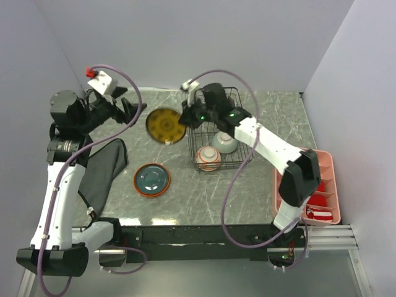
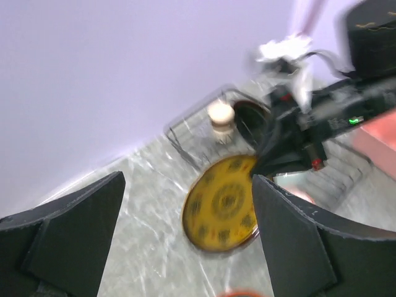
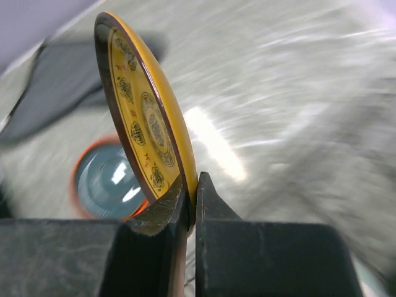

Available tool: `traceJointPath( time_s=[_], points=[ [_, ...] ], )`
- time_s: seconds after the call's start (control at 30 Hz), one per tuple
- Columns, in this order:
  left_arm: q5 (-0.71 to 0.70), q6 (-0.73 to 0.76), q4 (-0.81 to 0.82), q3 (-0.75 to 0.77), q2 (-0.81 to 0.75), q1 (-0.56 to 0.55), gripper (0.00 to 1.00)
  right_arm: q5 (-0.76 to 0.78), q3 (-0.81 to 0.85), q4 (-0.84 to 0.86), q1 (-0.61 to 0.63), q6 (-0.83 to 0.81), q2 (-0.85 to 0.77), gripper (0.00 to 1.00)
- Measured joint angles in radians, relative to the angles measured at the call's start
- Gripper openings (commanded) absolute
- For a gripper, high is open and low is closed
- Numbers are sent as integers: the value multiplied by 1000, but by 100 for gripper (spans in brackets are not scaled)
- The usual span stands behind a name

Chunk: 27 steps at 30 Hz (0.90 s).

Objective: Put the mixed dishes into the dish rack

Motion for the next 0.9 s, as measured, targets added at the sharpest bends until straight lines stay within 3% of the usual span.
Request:
traceJointPath(
  time_s=[0.17, 0.43, 0.67, 0.9],
  points=[
    [-98, -98, 126, -58, -16, 0, 90, 377, -6, 52, -16, 66, -120, 0],
    [-134, -220, 148, -187, -5, 0, 92, 986, -53, 110, -11, 138, -191, 0],
    [-142, -244, 174, -196, -29, 0, 93, 1197, -76, 56, -6, 166, -162, 0],
    [-143, -248, 177, -226, -64, 0, 93, 1257, -63, 3, -3, 187, -74, 0]
  ],
)
